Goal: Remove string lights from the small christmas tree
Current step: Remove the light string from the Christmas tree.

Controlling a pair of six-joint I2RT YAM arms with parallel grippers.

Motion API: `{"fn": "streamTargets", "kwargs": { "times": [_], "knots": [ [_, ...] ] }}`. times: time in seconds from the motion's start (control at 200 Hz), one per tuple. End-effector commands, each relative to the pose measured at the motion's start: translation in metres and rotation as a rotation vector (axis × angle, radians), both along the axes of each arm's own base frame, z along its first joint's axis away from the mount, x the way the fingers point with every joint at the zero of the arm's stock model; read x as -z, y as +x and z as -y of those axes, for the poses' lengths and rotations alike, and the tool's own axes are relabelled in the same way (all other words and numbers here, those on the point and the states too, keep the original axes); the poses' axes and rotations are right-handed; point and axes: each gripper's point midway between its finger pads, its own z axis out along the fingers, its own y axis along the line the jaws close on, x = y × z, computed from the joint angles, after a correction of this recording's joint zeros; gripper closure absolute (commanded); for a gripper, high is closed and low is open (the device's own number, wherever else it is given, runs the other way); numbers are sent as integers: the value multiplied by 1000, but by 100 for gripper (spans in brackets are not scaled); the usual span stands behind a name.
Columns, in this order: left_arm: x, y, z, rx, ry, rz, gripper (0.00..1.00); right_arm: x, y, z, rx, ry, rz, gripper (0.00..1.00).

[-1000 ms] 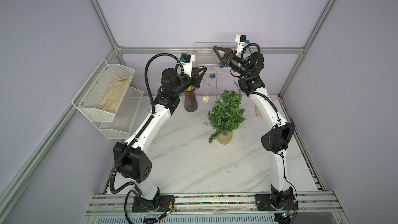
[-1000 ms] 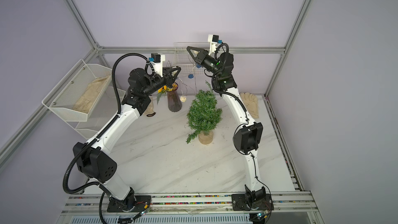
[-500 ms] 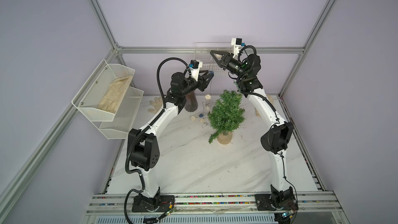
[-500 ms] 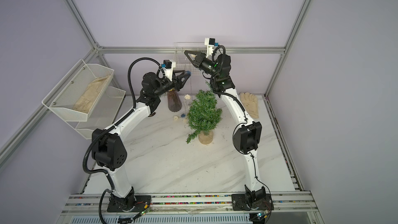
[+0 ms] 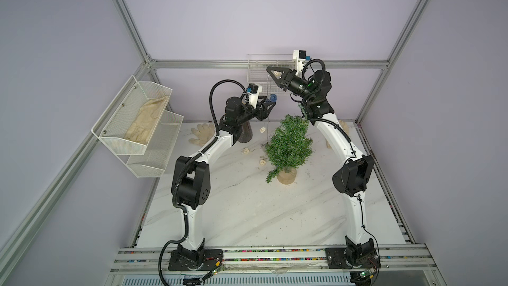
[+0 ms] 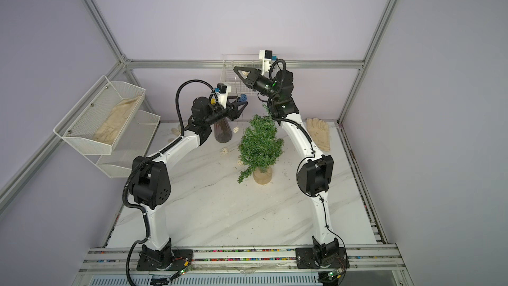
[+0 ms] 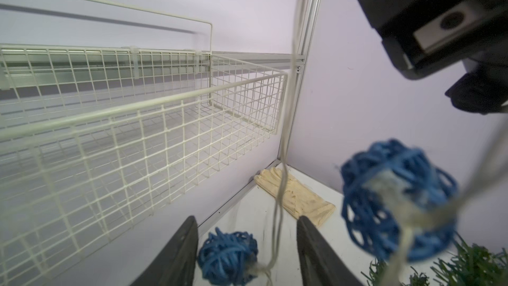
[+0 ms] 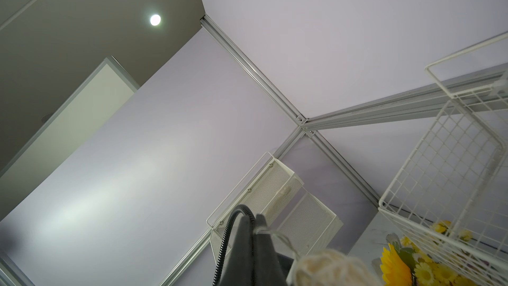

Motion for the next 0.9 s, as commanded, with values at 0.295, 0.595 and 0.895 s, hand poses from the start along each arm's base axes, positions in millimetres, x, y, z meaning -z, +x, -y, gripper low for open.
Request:
{"fn": "streamTargets", "kwargs": {
  "times": [0.295, 0.595, 0.895],
  "knots": [
    [-72, -4, -12, -53, -114, 106, 99, -7, -16, -2, -24, -9, 27, 100],
    [-83, -38, -36, -141, -30, 92, 100, -3, -2, 21, 57, -47, 16, 60],
    [-71, -101, -86, -284, 113, -44, 100, -14, 12, 72, 145, -44, 31, 52]
  ]
}}
